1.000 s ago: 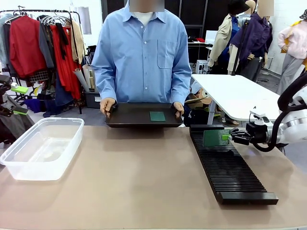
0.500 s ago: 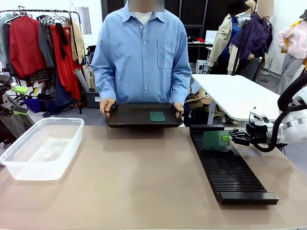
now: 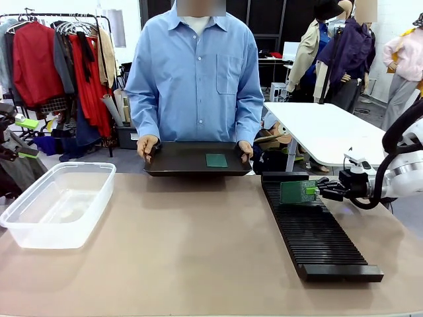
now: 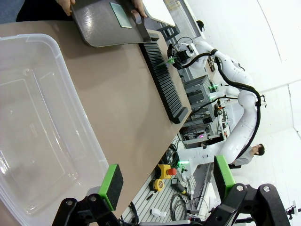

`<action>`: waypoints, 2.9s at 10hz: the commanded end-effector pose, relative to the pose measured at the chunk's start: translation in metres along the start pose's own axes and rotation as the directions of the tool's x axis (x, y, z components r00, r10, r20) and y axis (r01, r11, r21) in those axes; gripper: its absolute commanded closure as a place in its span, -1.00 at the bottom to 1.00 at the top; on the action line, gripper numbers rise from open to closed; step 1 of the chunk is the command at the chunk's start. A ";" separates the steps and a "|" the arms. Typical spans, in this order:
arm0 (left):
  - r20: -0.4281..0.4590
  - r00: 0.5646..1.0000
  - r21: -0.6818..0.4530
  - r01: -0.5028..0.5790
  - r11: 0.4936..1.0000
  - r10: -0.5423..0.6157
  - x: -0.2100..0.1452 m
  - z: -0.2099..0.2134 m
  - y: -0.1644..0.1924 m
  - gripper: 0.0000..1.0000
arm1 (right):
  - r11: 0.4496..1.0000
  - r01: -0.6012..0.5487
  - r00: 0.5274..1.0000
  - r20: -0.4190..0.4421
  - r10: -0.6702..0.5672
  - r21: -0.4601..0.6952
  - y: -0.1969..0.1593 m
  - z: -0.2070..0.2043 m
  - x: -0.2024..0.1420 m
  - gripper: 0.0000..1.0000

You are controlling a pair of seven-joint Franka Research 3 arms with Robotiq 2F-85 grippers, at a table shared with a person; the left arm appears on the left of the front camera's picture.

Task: Sort PCBs into racks and boxes based on the side picked up.
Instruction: If the short side of the Blank PCB is picked up, insert it into the PCB Rack ; if the long side is picked up, place it in the Organizing box.

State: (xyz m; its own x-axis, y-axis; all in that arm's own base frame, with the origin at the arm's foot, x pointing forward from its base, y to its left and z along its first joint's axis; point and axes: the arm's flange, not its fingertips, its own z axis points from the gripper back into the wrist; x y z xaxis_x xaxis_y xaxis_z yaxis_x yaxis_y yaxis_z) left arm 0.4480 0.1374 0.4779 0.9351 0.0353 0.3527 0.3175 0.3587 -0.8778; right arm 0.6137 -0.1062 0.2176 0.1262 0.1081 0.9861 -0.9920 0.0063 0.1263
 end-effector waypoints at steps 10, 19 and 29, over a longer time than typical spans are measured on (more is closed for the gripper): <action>-0.006 1.000 0.002 0.003 1.000 -0.003 -0.001 0.000 -0.001 -1.00 | 0.999 -0.040 0.998 -0.039 0.041 0.031 0.004 -0.005 -0.010 1.00; -0.006 1.000 0.002 0.003 1.000 -0.003 -0.001 0.000 -0.001 -1.00 | 0.999 0.049 0.999 -0.020 -0.049 0.007 0.003 0.002 -0.008 0.61; -0.006 1.000 0.002 0.003 1.000 -0.003 -0.001 0.000 -0.001 -1.00 | 0.998 0.064 0.998 0.011 -0.064 -0.019 0.008 0.012 0.005 -1.00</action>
State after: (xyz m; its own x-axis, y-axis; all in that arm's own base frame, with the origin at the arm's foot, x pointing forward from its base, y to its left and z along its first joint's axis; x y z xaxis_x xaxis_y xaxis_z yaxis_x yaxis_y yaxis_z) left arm 0.4480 0.1374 0.4779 0.9351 0.0353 0.3527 0.3176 0.3587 -0.8778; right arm 0.6087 -0.1206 0.2146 0.1615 0.1096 0.9808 -0.9869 0.0201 0.1603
